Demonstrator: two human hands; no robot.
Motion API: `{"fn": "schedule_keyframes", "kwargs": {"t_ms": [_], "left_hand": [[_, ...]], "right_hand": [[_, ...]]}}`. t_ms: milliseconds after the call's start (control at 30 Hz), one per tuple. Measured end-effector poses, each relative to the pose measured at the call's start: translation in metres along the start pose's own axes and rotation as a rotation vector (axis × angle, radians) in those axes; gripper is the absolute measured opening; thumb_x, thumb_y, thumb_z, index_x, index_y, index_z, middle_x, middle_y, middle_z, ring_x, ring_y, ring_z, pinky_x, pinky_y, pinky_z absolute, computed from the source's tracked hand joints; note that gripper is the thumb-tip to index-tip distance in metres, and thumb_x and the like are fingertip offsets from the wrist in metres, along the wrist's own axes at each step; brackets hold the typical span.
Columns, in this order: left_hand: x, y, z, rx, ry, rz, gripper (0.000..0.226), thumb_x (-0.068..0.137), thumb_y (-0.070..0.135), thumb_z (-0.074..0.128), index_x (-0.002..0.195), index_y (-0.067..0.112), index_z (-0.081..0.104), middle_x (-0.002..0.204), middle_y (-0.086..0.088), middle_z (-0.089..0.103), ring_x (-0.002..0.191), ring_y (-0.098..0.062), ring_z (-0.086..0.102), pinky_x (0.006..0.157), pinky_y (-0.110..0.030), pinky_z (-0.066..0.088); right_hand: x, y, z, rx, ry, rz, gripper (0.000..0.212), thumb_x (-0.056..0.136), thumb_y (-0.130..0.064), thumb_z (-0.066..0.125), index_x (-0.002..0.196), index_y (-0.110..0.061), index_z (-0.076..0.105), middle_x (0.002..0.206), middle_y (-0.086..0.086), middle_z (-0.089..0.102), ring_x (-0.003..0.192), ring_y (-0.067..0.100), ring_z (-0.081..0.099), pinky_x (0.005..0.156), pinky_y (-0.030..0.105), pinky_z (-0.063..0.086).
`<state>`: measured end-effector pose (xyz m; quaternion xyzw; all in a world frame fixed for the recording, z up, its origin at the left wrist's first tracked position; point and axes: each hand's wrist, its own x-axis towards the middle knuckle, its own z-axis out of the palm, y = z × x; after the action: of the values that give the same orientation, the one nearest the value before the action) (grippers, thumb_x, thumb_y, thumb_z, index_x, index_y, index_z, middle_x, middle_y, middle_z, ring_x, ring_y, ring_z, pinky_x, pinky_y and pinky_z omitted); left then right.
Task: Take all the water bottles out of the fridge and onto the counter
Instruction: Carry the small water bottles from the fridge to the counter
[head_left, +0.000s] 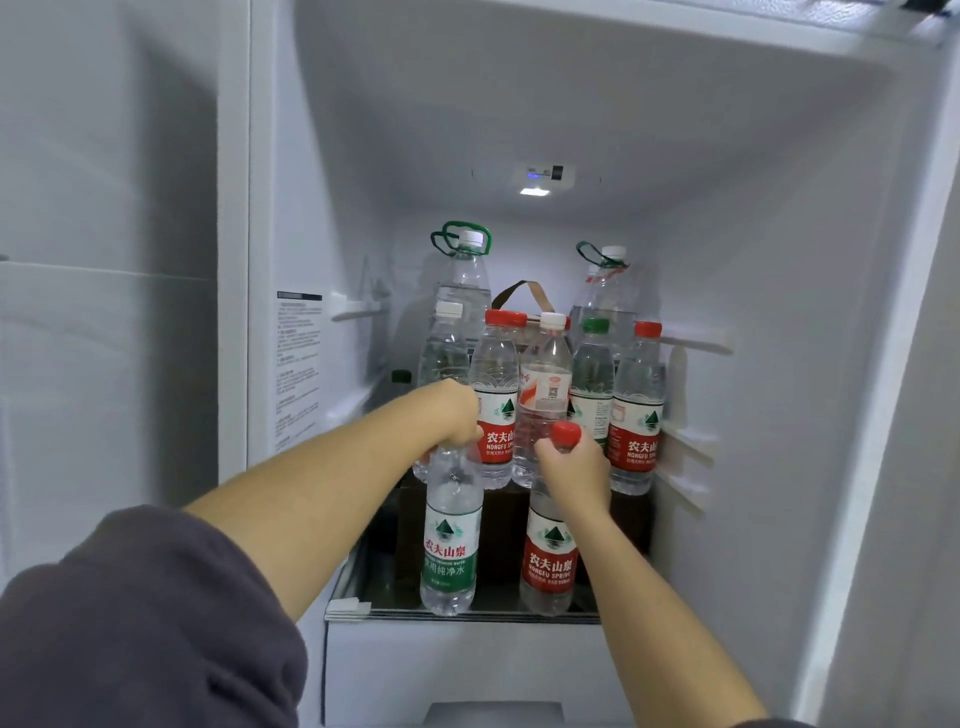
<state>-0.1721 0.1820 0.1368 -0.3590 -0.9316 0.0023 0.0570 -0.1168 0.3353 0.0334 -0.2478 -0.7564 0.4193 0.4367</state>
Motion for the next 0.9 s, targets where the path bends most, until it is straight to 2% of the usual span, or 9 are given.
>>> {"fn": "schedule_keyframes", "kwargs": {"t_ms": [67, 167, 333, 400, 467, 567, 733, 833, 900], "left_hand": [[0.007, 0.0, 0.012, -0.108, 0.097, -0.018, 0.026, 0.099, 0.032, 0.051, 0.087, 0.009, 0.052, 0.068, -0.003, 0.05, 0.058, -0.019, 0.057, 0.057, -0.032, 0.051], [0.011, -0.001, 0.036, -0.329, 0.274, -0.102, 0.033, 0.092, 0.04, 0.057, 0.07, 0.017, 0.046, 0.067, 0.002, 0.048, 0.064, -0.019, 0.051, 0.06, -0.03, 0.041], [0.011, 0.004, 0.086, -0.729, 0.575, -0.129, 0.029, 0.082, 0.049, 0.062, 0.092, 0.023, 0.054, 0.094, 0.006, 0.053, 0.082, -0.016, 0.056, 0.067, -0.032, 0.046], [0.007, 0.009, 0.106, -1.018, 0.573, -0.074, 0.032, 0.08, 0.044, 0.068, 0.102, 0.027, 0.051, 0.095, 0.012, 0.059, 0.085, -0.011, 0.061, 0.07, -0.032, 0.052], [0.001, 0.015, 0.124, -1.166, 0.584, -0.052, 0.038, 0.076, 0.042, 0.073, 0.103, 0.032, 0.047, 0.09, 0.017, 0.063, 0.082, -0.001, 0.061, 0.064, -0.022, 0.048], [-0.002, 0.018, 0.135, -1.219, 0.631, -0.05, 0.042, 0.072, 0.044, 0.075, 0.103, 0.038, 0.048, 0.089, 0.021, 0.063, 0.076, 0.009, 0.06, 0.058, -0.011, 0.04], [0.004, 0.008, 0.138, -1.324, 0.528, 0.052, 0.035, 0.074, 0.035, 0.078, 0.094, 0.043, 0.05, 0.085, 0.021, 0.066, 0.075, 0.02, 0.059, 0.051, -0.001, 0.042], [0.003, 0.006, 0.144, -1.379, 0.493, 0.03, 0.045, 0.068, 0.048, 0.078, 0.106, 0.039, 0.054, 0.095, 0.021, 0.066, 0.081, 0.014, 0.061, 0.057, -0.008, 0.044], [0.001, 0.008, 0.15, -1.412, 0.479, -0.013, 0.057, 0.063, 0.056, 0.075, 0.111, 0.037, 0.053, 0.102, 0.019, 0.064, 0.087, 0.007, 0.061, 0.065, -0.015, 0.044]], "right_hand": [[0.001, 0.001, 0.0, -0.001, 0.002, -0.004, 0.011, 0.083, -0.024, 0.058, 0.073, -0.021, 0.055, 0.066, -0.001, 0.06, 0.066, 0.021, 0.059, 0.07, 0.042, 0.053], [0.001, 0.0, 0.0, -0.003, -0.004, -0.015, 0.011, 0.082, -0.023, 0.058, 0.073, -0.02, 0.054, 0.065, 0.0, 0.06, 0.063, 0.021, 0.058, 0.069, 0.043, 0.053], [-0.003, 0.004, 0.0, 0.043, -0.005, -0.035, 0.005, 0.083, -0.024, 0.058, 0.079, -0.02, 0.056, 0.071, -0.001, 0.062, 0.067, 0.019, 0.06, 0.071, 0.043, 0.054], [-0.005, 0.008, 0.0, 0.09, -0.017, -0.034, 0.006, 0.083, -0.026, 0.061, 0.089, -0.023, 0.059, 0.08, -0.003, 0.067, 0.077, 0.017, 0.064, 0.074, 0.039, 0.055], [-0.01, 0.012, -0.001, 0.155, -0.042, -0.036, 0.017, 0.082, -0.027, 0.065, 0.098, -0.029, 0.061, 0.089, -0.008, 0.069, 0.084, 0.01, 0.065, 0.074, 0.032, 0.053], [-0.014, 0.014, -0.004, 0.208, -0.069, -0.046, 0.026, 0.08, -0.023, 0.069, 0.103, -0.033, 0.061, 0.094, -0.01, 0.07, 0.087, 0.005, 0.066, 0.072, 0.024, 0.05], [-0.012, 0.011, -0.011, 0.213, -0.213, -0.049, 0.022, 0.081, -0.015, 0.068, 0.097, -0.03, 0.065, 0.088, -0.012, 0.074, 0.082, 0.003, 0.069, 0.079, 0.028, 0.054], [-0.016, 0.014, -0.012, 0.252, -0.213, -0.074, 0.024, 0.083, -0.014, 0.069, 0.1, -0.03, 0.065, 0.091, -0.014, 0.074, 0.084, 0.003, 0.07, 0.08, 0.029, 0.057], [-0.021, 0.015, -0.011, 0.284, -0.187, -0.077, 0.026, 0.083, -0.018, 0.071, 0.103, -0.032, 0.064, 0.094, -0.015, 0.073, 0.086, 0.0, 0.069, 0.076, 0.022, 0.056]]}}
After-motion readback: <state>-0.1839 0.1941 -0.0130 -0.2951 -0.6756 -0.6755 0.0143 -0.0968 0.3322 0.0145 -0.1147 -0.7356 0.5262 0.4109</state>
